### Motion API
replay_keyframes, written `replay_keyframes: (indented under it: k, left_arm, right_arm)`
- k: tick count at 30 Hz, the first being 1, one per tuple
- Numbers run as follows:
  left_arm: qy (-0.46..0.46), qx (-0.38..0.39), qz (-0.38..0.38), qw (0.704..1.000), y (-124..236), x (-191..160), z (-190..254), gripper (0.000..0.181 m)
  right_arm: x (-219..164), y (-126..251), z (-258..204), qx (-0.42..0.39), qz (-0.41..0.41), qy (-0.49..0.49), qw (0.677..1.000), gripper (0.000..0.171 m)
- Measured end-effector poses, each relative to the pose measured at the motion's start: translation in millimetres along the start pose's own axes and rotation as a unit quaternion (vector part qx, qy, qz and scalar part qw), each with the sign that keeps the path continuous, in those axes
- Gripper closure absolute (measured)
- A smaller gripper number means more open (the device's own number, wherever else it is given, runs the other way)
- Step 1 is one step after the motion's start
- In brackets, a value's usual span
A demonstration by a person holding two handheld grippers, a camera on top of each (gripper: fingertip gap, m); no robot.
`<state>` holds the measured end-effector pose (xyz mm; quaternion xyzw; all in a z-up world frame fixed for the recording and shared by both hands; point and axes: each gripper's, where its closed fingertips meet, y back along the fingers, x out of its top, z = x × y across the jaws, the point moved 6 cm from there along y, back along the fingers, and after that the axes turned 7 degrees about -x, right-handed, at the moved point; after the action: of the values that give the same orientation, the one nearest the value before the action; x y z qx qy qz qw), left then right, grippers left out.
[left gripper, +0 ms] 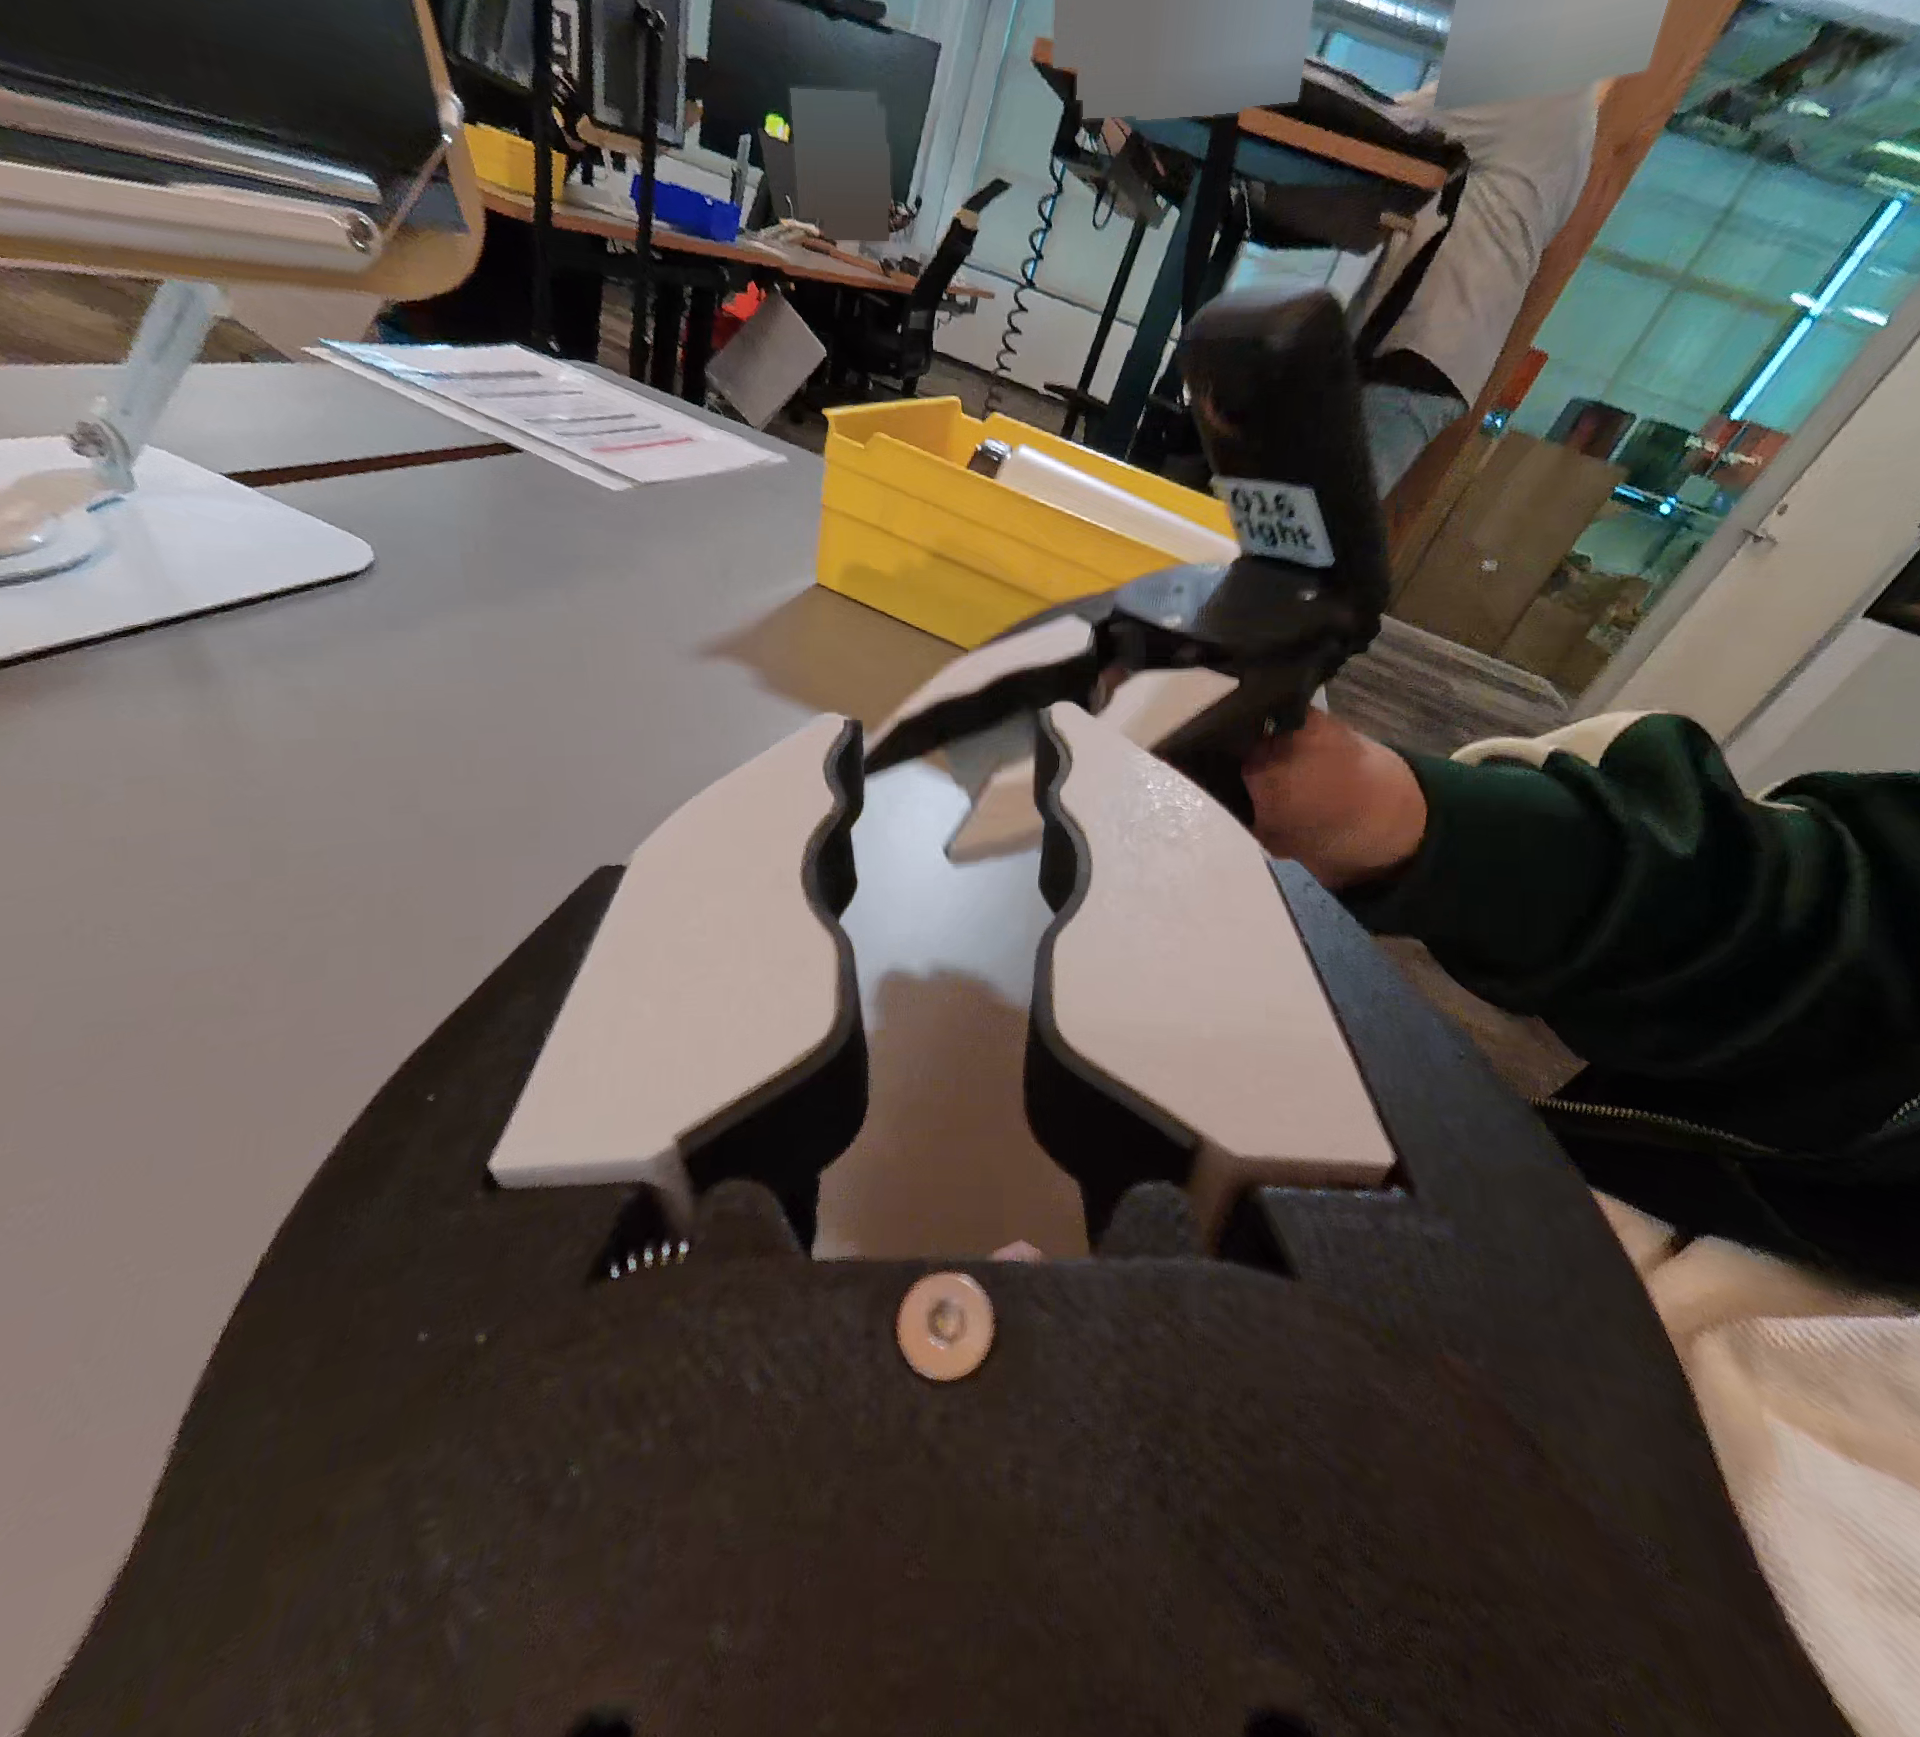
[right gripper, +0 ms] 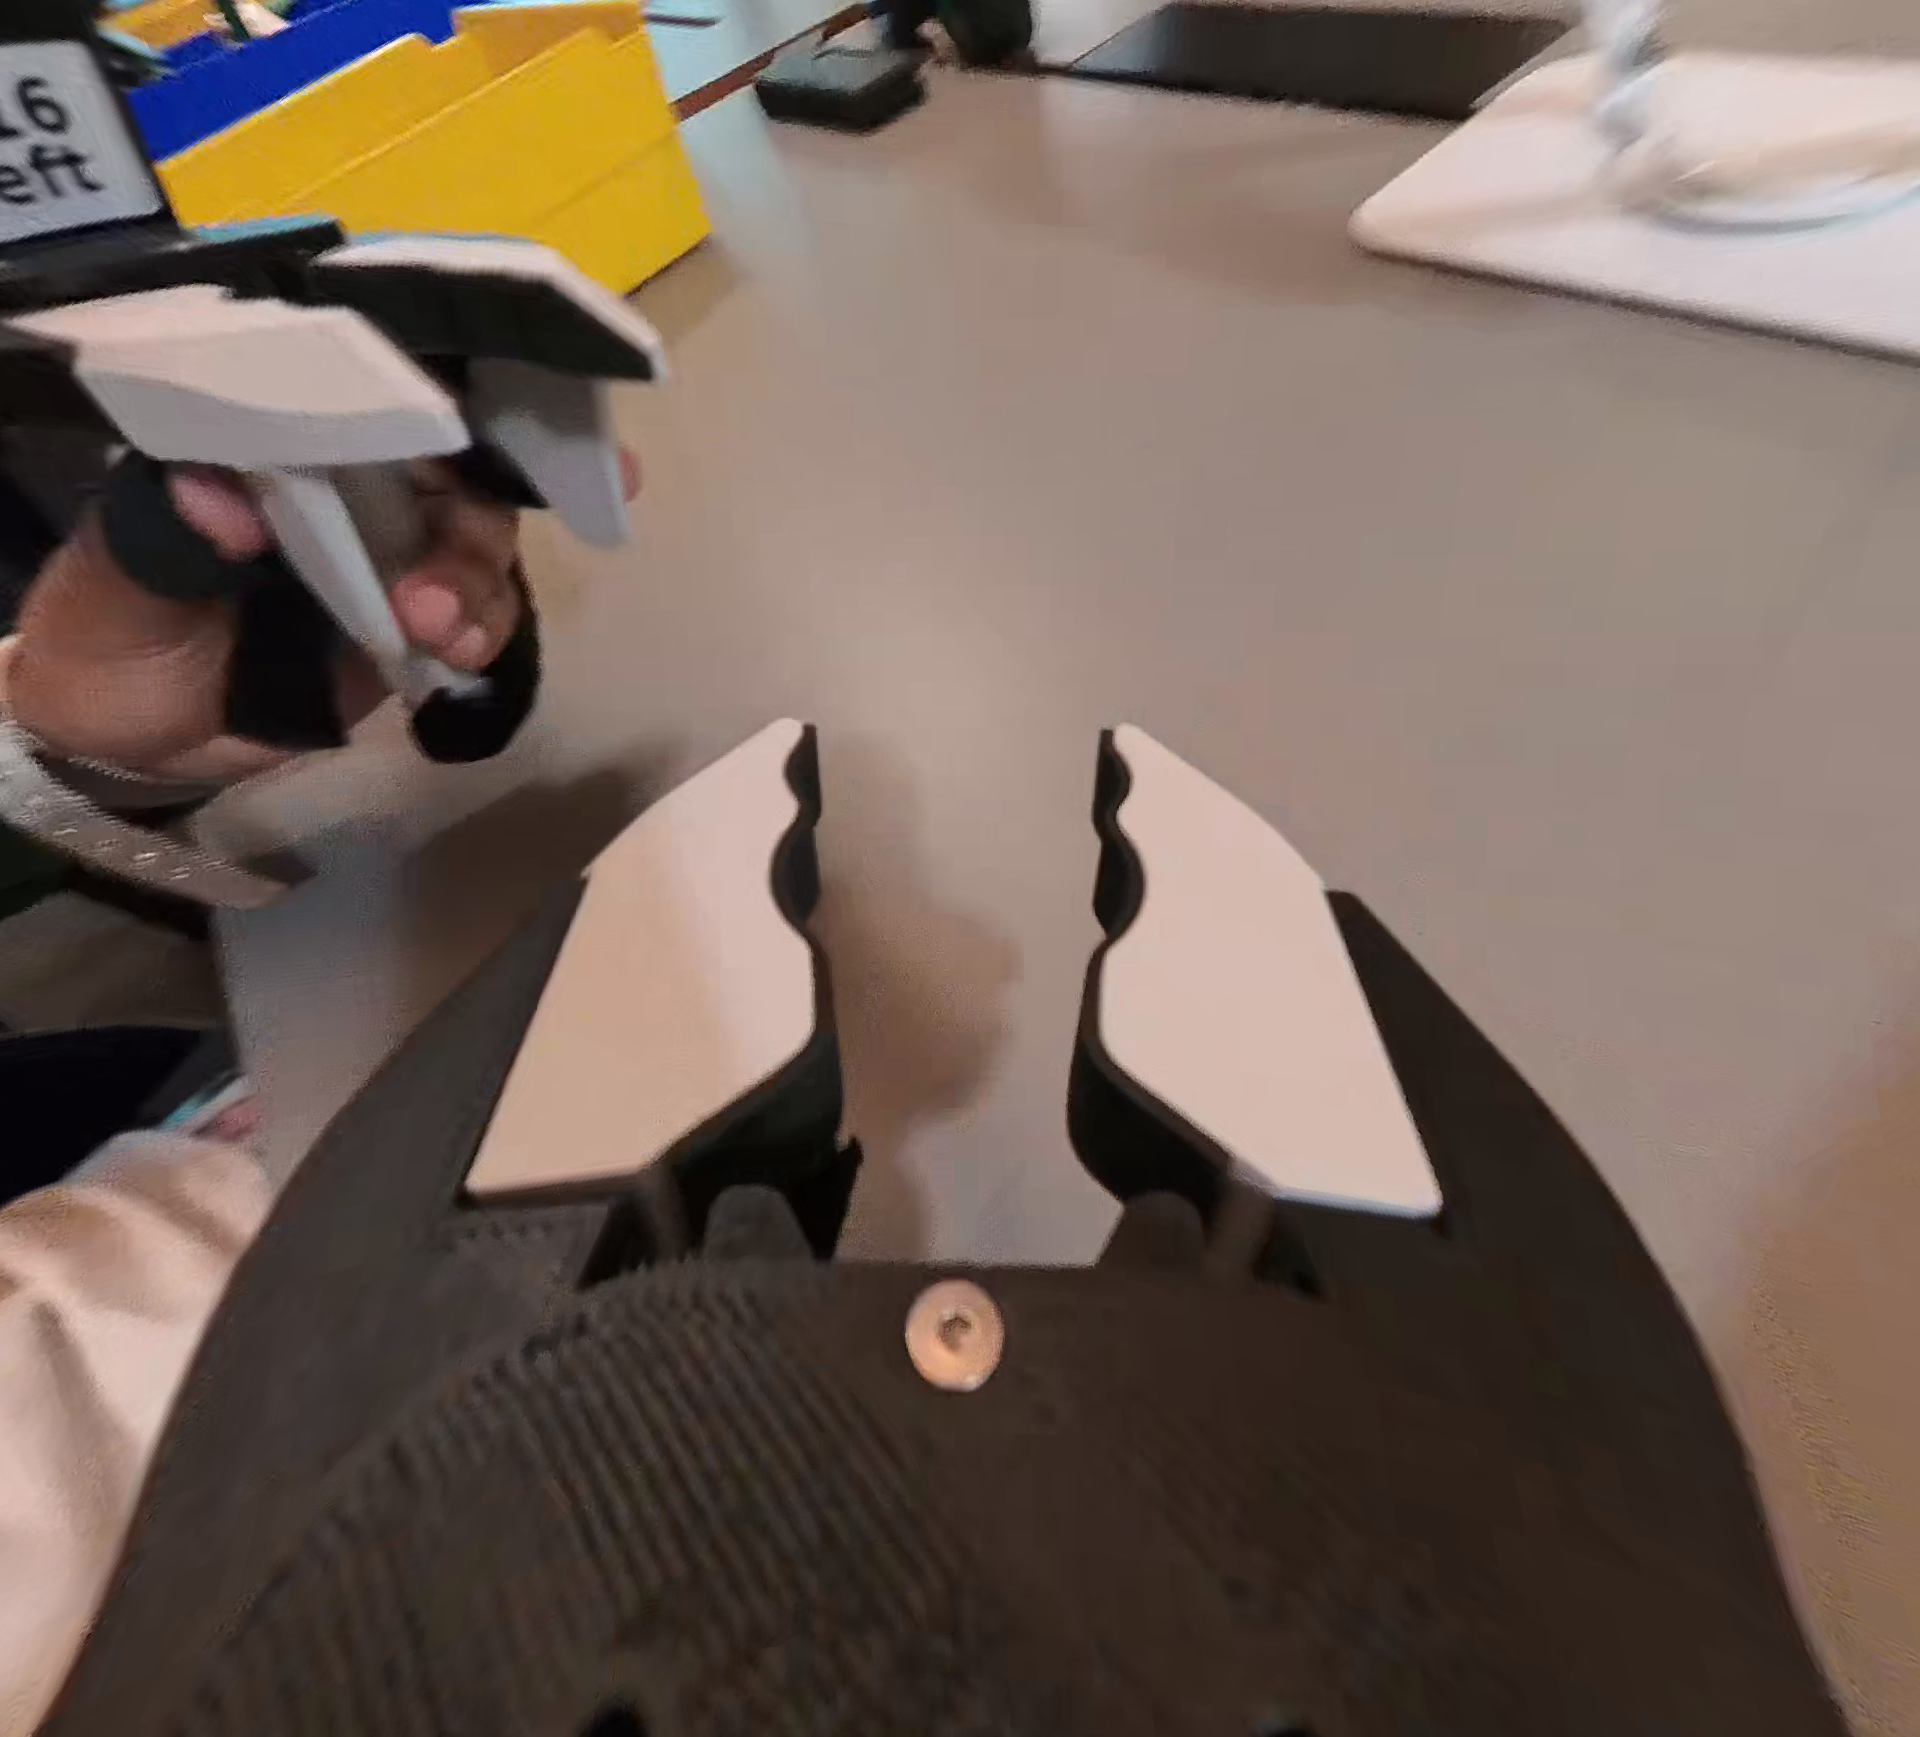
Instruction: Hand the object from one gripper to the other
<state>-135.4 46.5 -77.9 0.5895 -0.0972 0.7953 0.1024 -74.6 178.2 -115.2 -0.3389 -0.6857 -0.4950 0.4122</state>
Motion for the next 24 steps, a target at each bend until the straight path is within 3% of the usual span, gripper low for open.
replay_keyframes:
  k: [1,7,11,14,18,21,24]
  left_arm:
    - [-0.001,0.005,0.005,1.000,2.9,1.0,-1.1,0.149]
    - [-0.013,0.044,0.019,0.999,26.6,16.7,-5.8,0.145]
    - [-0.056,0.126,0.029,0.990,65.6,50.0,-10.7,0.142]
    - [-0.084,0.215,0.053,0.971,123.6,89.6,-17.6,0.139]
    - [-0.010,0.279,0.092,0.956,221.3,128.1,-24.9,0.137]
    - [0.079,0.306,0.082,0.945,288.1,125.0,-30.3,0.135]
    - [0.178,0.361,0.007,0.915,339.1,89.9,-45.9,0.121]
  right_arm:
    - [-1.5,-5.0,-5.4,0.022,-0.006,-0.010,1.000,0.119]
    - [3.7,-8.3,0.3,0.063,0.035,-0.033,0.997,0.126]
    - [1.3,-14.1,17.1,0.060,0.030,-0.062,0.996,0.123]
    - [-1.0,-21.1,21.3,0.074,0.001,-0.083,0.994,0.120]
    - [3.9,-23.2,20.5,0.075,0.019,-0.074,0.994,0.121]
    - [4.0,-27.1,16.9,0.078,0.011,-0.063,0.995,0.122]
    - [2.7,-29.6,13.2,0.074,0.000,-0.047,0.996,0.123]
